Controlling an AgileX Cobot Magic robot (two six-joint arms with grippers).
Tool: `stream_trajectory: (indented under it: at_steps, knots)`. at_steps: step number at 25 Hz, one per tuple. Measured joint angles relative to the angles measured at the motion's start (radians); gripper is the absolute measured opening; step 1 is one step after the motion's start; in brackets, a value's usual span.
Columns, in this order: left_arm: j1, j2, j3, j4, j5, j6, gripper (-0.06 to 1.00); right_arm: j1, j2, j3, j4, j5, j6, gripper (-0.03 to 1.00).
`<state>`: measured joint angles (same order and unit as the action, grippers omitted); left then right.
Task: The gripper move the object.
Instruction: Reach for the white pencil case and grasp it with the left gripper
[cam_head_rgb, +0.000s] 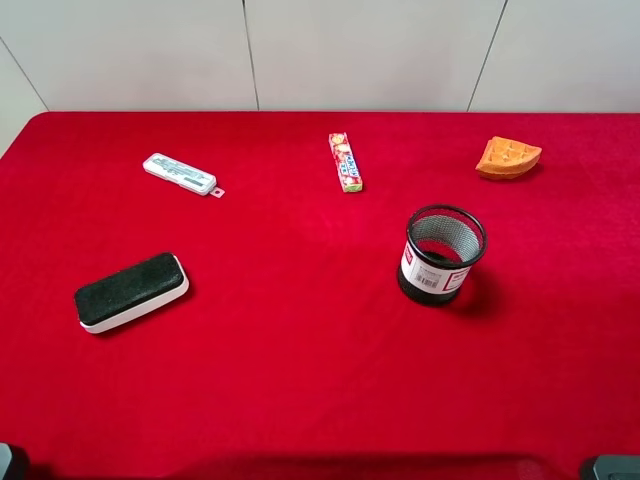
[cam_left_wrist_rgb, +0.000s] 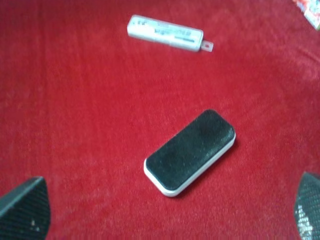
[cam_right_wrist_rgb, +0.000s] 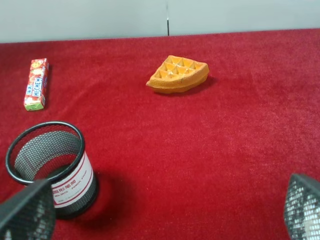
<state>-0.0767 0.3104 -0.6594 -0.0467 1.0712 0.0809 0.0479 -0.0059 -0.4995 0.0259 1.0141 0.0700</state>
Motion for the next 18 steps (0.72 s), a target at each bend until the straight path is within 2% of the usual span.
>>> stream_trajectory:
  at_steps: [18]
  knots:
    - [0.000, 0.603, -0.225, 0.002, -0.002, 0.017, 0.96, 0.000, 0.000, 0.000, 0.000, 0.000, 0.000, 0.69]
